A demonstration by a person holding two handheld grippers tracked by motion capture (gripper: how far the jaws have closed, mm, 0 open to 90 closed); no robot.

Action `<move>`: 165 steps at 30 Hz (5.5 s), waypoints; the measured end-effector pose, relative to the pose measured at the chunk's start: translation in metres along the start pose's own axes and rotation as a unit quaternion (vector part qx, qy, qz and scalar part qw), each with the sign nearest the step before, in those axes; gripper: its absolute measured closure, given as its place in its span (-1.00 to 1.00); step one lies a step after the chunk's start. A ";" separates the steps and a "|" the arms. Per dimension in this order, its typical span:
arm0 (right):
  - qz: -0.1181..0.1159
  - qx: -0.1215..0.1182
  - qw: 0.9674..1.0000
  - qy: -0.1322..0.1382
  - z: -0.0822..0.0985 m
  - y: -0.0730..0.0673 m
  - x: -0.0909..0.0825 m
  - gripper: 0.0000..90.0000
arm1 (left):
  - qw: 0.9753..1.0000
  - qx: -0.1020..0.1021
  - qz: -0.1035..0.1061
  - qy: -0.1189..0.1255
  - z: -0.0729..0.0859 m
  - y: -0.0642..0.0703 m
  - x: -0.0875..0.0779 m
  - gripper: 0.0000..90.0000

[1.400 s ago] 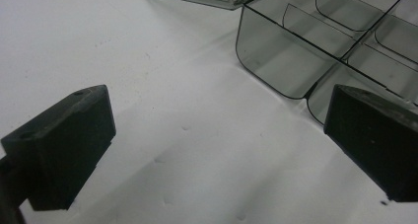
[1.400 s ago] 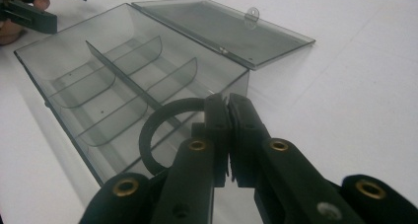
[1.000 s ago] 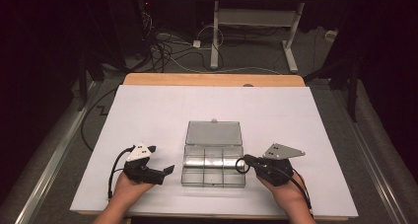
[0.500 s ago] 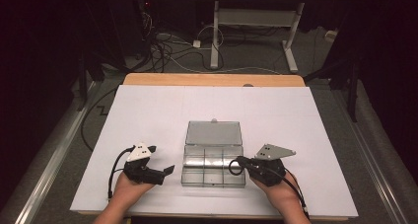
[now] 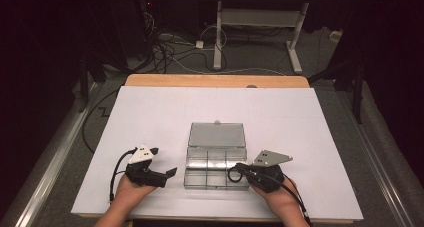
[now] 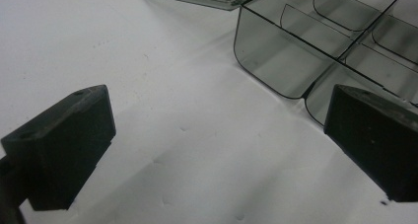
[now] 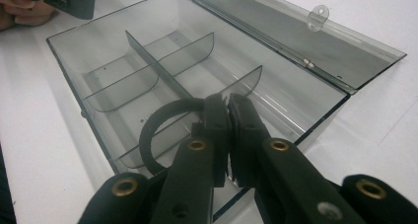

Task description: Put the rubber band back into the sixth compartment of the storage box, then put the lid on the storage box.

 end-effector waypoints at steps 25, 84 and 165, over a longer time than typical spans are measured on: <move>-0.002 0.036 0.999 0.027 0.004 0.006 -0.014 0.48 | 1.000 -0.001 0.001 0.001 0.000 0.000 0.000 -1.00; 0.112 0.112 0.987 -0.008 0.049 0.063 -0.014 -1.00 | 0.999 -0.036 -0.002 0.002 -0.016 -0.007 0.008 -1.00; -0.020 0.216 0.976 -0.019 0.000 0.097 0.073 -0.63 | 0.997 -0.071 0.018 -0.032 -0.077 -0.013 0.091 -1.00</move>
Point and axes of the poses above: each handheld gripper's, and its own axes: x roughly forward along the jaws, z roughly out of its underside, y roughly to its right, the point moved 4 cm from there along x, roughly forward along the jaws, and after that the axes turned 15 degrees about -x, right-handed, at the moved point
